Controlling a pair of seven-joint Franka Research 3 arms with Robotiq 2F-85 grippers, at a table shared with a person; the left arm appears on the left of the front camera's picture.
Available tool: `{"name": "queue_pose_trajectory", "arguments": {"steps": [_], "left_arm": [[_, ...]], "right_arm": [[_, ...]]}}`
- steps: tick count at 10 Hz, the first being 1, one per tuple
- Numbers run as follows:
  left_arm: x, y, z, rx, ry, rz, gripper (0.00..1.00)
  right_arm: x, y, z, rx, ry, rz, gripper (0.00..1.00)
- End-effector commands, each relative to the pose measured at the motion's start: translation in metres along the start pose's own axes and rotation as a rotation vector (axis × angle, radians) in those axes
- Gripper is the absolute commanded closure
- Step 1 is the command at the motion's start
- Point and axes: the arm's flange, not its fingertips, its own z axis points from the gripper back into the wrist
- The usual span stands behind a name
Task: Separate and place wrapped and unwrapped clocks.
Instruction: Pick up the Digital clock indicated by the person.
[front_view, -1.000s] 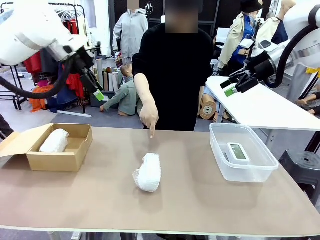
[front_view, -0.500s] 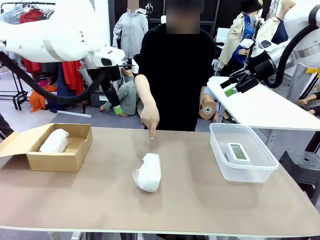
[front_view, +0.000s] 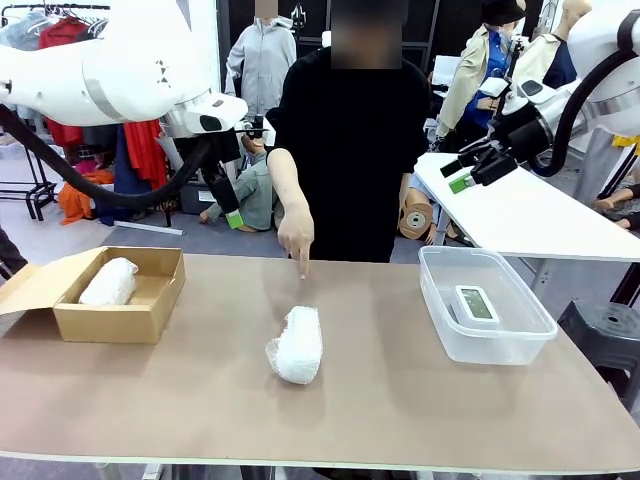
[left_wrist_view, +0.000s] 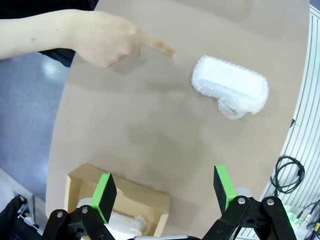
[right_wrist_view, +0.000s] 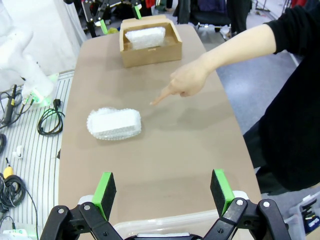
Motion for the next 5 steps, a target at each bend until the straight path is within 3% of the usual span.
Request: {"name": "queue_pose_trajectory", "arguments": {"steps": [1,4,5], "left_arm": [[0.0008,0.0001,0.0009,0.020,0.010,0.012,0.00],[0.0004,-0.0004,-0.0001,0.000,0.000,0.000,0.00],[0.0048,-0.0081,-0.0069,-0.030,0.060,0.041,0.00]], "right_arm": [[0.0006,0.0006,0.0008,-0.001,-0.001,0.001,0.00],[0.0006,0.0006,0.0008,-0.001,-0.001,0.001,0.00],[0.0006,0.0006,0.0008,-0.001,-0.001,0.001,0.00]]}}
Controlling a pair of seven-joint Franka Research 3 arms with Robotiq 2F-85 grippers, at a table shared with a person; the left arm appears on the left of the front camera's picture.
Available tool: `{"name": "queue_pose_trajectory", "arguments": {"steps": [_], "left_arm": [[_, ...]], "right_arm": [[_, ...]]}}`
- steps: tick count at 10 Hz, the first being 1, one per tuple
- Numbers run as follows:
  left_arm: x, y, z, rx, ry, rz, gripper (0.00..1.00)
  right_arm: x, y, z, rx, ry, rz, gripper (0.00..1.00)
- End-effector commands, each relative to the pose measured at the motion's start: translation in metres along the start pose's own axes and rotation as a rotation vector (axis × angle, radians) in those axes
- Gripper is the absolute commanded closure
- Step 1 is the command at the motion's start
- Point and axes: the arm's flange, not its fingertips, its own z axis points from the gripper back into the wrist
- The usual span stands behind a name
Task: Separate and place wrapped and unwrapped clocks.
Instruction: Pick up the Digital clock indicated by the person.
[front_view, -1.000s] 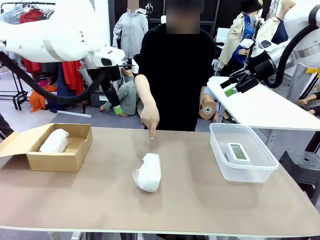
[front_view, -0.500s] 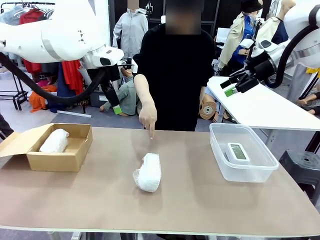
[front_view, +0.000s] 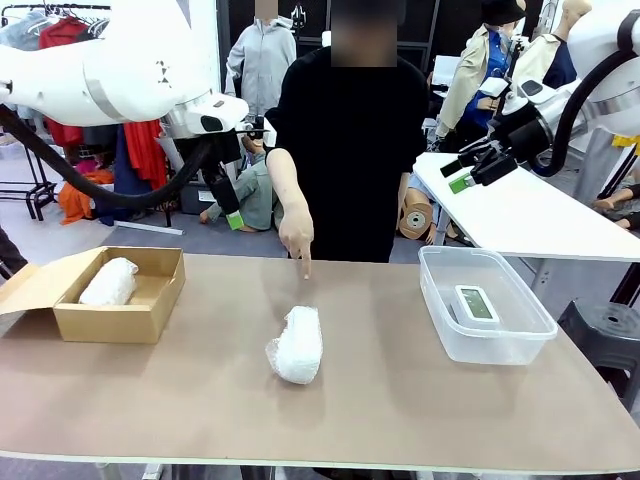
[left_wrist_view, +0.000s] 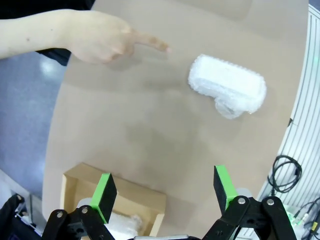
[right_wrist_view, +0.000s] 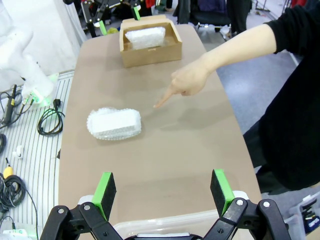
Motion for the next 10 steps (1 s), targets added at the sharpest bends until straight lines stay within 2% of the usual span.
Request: {"name": "queue_pose_trajectory", "arguments": {"steps": [1,2,4,5,7,8,10], "left_arm": [[0.013,-0.019,-0.013,-0.033,0.083,0.099,0.00],[0.018,-0.031,-0.018,-0.019,0.123,0.165,0.00],[0.035,-0.065,-0.045,0.038,0.229,0.426,0.00],[0.040,-0.077,-0.055,0.074,0.254,0.495,0.00],[0.050,-0.098,-0.081,0.074,0.182,0.626,0.00],[0.055,-0.105,-0.092,0.092,0.175,0.628,0.00],[0.066,-0.113,-0.117,0.049,0.182,0.599,0.00]], "right_arm": [[0.001,0.001,0.001,-0.001,-0.001,0.001,0.00],[0.001,0.001,0.001,-0.001,-0.001,0.001,0.00],[0.001,0.001,0.001,-0.001,-0.001,0.001,0.00],[0.001,0.001,0.001,-0.001,-0.001,0.001,0.00],[0.001,0.001,0.001,-0.001,-0.001,0.001,0.00],[0.001,0.001,0.001,-0.001,-0.001,0.001,0.00],[0.001,0.001,0.001,-0.001,-0.001,0.001,0.00]]}}
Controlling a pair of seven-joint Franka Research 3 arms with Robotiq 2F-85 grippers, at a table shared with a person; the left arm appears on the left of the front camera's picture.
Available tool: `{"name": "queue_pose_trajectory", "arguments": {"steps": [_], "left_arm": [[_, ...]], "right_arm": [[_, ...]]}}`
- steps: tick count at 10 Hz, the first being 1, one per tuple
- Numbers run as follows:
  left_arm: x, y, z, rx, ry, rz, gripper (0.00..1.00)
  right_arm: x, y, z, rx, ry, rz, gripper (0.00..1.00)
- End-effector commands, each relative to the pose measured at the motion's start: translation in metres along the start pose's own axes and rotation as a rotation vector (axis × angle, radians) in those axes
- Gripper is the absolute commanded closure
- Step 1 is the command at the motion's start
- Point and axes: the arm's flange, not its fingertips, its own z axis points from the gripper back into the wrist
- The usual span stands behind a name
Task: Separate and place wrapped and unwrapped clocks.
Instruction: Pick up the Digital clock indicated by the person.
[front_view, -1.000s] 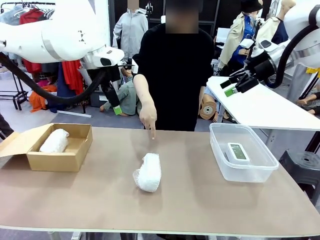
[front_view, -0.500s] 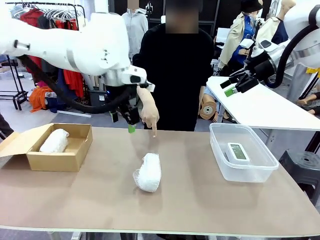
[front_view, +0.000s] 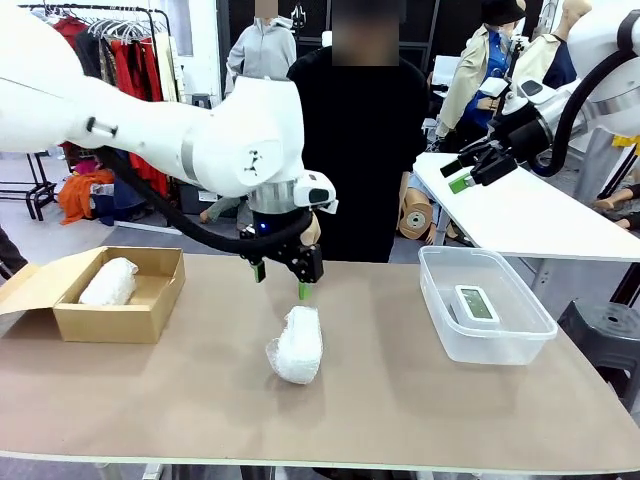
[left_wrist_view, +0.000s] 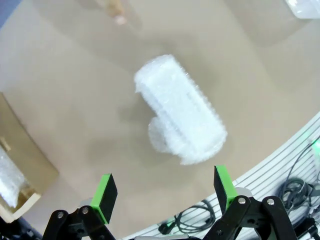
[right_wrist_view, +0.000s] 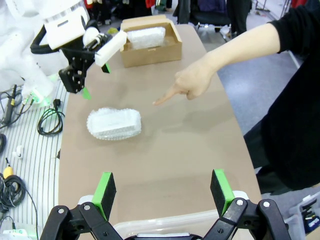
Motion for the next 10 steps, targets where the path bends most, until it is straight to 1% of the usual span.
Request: {"name": "queue_pose_trajectory", "arguments": {"steps": [1,2,3,6,7,8,10], "left_arm": [[0.005,-0.003,-0.014,-0.014,-0.043,-0.036,0.00],[0.007,0.000,-0.006,-0.101,-0.108,-0.106,0.00],[0.005,-0.005,-0.011,-0.010,-0.010,-0.012,0.00],[0.005,-0.005,-0.011,-0.010,-0.010,-0.012,0.00],[0.008,-0.006,-0.014,-0.033,-0.023,-0.032,0.00],[0.010,-0.016,-0.016,-0.014,0.006,-0.045,0.00],[0.014,-0.037,-0.023,0.044,0.026,0.104,0.00]], "right_arm": [[0.001,0.001,0.001,-0.002,-0.001,0.001,0.00],[0.001,0.001,0.001,-0.002,-0.001,0.001,0.00],[0.001,0.001,0.001,-0.002,-0.001,0.001,0.00],[0.001,0.001,0.001,-0.002,-0.001,0.001,0.00],[0.001,0.001,0.001,-0.002,-0.001,0.001,0.00],[0.001,0.001,0.001,-0.002,-0.001,0.001,0.00],[0.001,0.001,0.001,-0.002,-0.001,0.001,0.00]]}}
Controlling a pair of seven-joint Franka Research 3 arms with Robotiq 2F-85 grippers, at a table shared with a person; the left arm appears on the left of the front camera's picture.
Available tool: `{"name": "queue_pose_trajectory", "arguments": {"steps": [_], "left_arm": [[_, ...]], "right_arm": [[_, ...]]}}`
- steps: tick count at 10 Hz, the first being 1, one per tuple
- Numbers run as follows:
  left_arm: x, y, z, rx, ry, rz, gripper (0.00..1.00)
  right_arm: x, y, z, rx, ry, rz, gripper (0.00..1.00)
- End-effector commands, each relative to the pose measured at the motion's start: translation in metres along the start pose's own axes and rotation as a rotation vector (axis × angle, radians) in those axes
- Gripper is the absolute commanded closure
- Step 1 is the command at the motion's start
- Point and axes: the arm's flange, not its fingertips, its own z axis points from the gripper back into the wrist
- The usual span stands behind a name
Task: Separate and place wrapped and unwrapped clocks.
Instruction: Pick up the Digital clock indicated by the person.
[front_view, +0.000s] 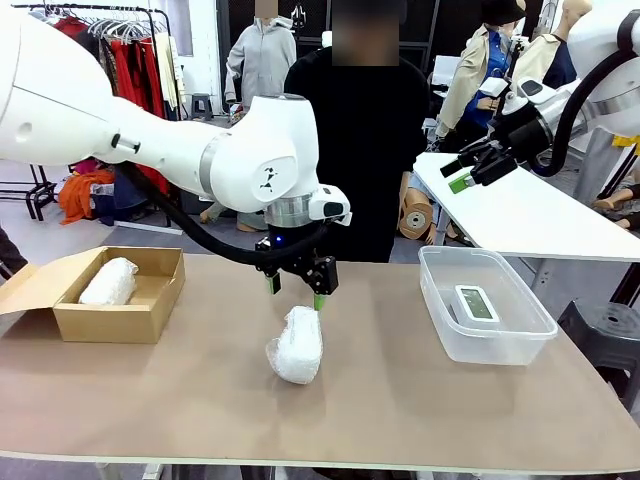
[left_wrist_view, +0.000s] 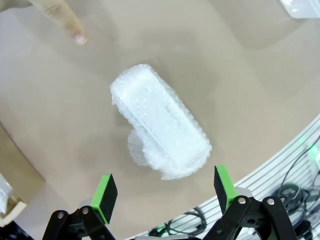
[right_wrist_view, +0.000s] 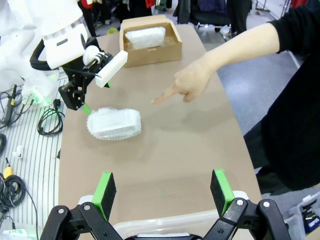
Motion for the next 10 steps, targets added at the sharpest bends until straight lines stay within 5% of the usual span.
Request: {"name": "queue_pose_trajectory", "arguments": {"steps": [1,5,10], "left_arm": [[0.005,-0.017,-0.006,0.080,0.057,0.188,0.00],[0.011,-0.035,-0.030,0.135,0.046,0.364,0.00],[0.008,-0.045,-0.065,0.160,-0.026,0.370,0.00]], "right_arm": [[0.001,0.001,0.001,-0.002,-0.001,0.001,0.00],[0.001,0.001,0.001,-0.002,-0.001,0.001,0.00],[0.001,0.001,0.001,-0.002,-0.001,0.001,0.00]]}}
